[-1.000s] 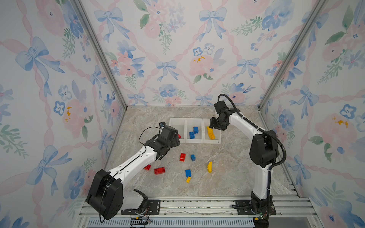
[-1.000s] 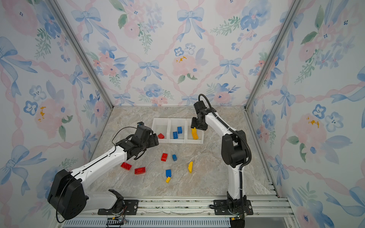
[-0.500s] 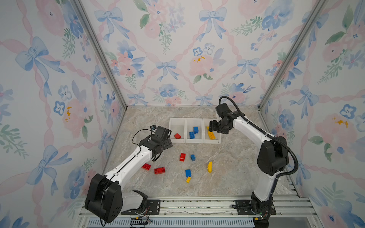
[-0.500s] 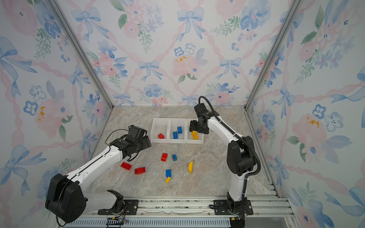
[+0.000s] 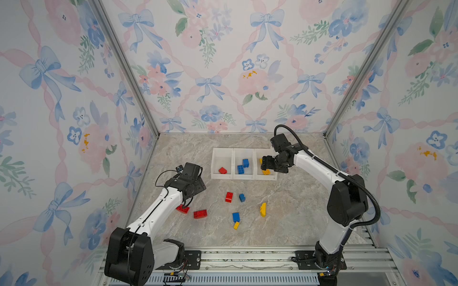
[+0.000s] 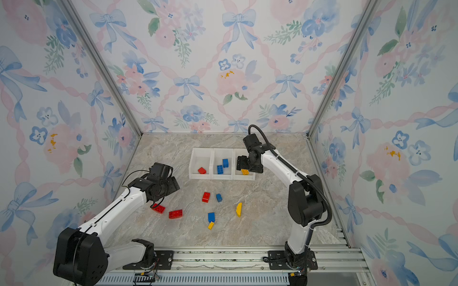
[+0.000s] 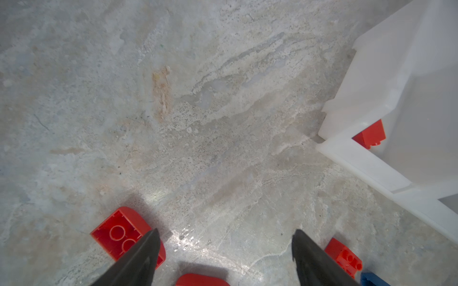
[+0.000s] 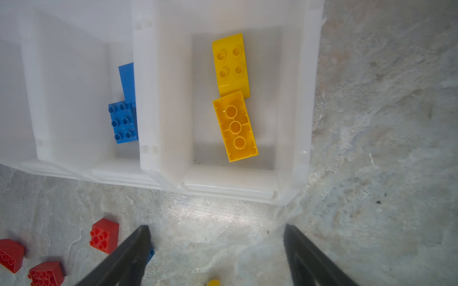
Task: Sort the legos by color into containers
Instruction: 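Lower the left gripper onto a red brick near the robot and grasp it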
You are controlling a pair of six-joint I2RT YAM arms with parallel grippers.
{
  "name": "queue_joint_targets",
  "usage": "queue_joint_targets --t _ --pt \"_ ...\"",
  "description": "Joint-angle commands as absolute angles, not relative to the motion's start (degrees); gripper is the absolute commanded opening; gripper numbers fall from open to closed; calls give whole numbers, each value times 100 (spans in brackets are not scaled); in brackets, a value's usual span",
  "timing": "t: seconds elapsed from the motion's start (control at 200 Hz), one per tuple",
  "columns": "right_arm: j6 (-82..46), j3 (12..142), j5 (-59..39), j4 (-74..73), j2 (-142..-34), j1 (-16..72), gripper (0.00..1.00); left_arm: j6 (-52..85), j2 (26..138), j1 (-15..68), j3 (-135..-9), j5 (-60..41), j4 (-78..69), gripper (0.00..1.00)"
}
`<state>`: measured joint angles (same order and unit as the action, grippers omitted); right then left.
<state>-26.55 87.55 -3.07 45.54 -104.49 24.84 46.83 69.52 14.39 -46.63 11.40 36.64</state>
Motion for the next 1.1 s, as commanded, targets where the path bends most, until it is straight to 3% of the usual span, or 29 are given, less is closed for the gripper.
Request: queue_joint_targets --t 0.0,0.535,1.095 --pt "-2689 8574 -360 4538 -10241 2542 88 4772 6836 1275 -4486 978 3940 85" --pt "-2808 8288 -426 4368 -10090 2612 89 4575 6785 254 -3960 677 3982 81" --pt "-2979 8199 -409 4456 -9984 2786 96 4727 7150 72 -3565 375 3886 83"
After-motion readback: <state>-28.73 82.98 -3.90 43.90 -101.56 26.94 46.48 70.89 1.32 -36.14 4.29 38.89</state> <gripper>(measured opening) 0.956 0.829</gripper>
